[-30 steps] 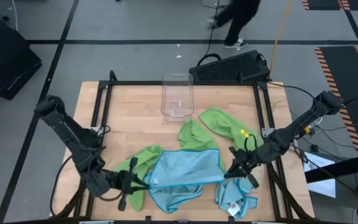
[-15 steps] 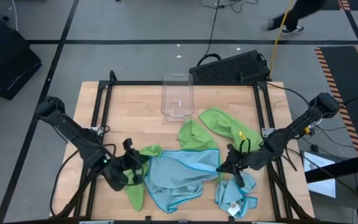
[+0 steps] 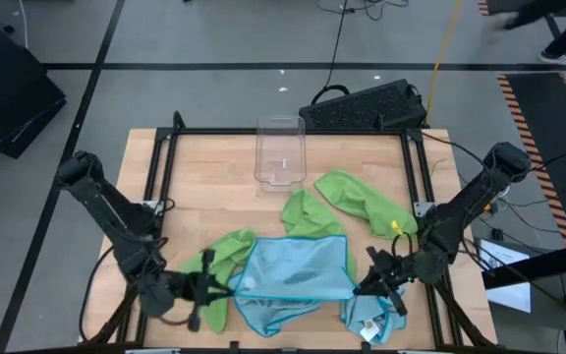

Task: Fold microfiber towels
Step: Fold the top left blue towel

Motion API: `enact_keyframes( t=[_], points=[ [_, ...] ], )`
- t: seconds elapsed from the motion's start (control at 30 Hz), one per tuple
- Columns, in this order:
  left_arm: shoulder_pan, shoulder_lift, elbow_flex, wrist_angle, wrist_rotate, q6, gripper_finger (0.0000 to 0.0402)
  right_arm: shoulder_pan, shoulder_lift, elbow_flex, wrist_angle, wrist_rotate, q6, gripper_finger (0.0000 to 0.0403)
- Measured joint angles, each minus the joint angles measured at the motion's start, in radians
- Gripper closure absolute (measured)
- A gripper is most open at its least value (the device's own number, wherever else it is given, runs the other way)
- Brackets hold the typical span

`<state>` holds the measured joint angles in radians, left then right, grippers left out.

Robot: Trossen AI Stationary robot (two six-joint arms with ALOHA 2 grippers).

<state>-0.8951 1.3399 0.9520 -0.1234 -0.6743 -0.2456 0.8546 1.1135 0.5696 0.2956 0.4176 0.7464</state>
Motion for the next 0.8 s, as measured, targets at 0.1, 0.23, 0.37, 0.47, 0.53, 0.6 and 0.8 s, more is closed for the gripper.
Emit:
enact_keyframes(
  t=[0.1,0.23,0.37,0.47,0.53,0.6,0.8],
  points=[
    [-0.058,0.0,0.0,0.031,-0.003,0.038,0.0394,0.05,0.035,0.013,0.016,0.075,0.008,0.0399],
    [-0.089,0.0,0.0,0.052,-0.04,0.008,0.0398,0.082,0.084,0.017,0.103,0.084,-0.003,0.0399],
    [-0.084,0.015,0.0,0.047,-0.074,-0.06,0.0394,0.107,0.113,0.017,0.15,0.08,0.02,0.0399],
    [-0.067,0.036,0.0,0.001,-0.079,-0.098,0.0398,0.127,0.118,0.017,0.149,0.076,0.03,0.0399],
    [-0.053,0.045,0.0,-0.062,-0.097,-0.158,0.0397,0.131,0.118,0.017,0.15,0.078,0.026,0.0399],
    [-0.04,0.049,0.0,-0.154,-0.131,-0.24,0.0396,0.129,0.118,0.022,0.147,0.081,0.004,0.0399],
    [0.005,0.048,0.0,-0.382,-0.239,-0.423,0.0396,0.074,0.118,0.024,0.095,0.139,-0.056,0.0399]
  ],
)
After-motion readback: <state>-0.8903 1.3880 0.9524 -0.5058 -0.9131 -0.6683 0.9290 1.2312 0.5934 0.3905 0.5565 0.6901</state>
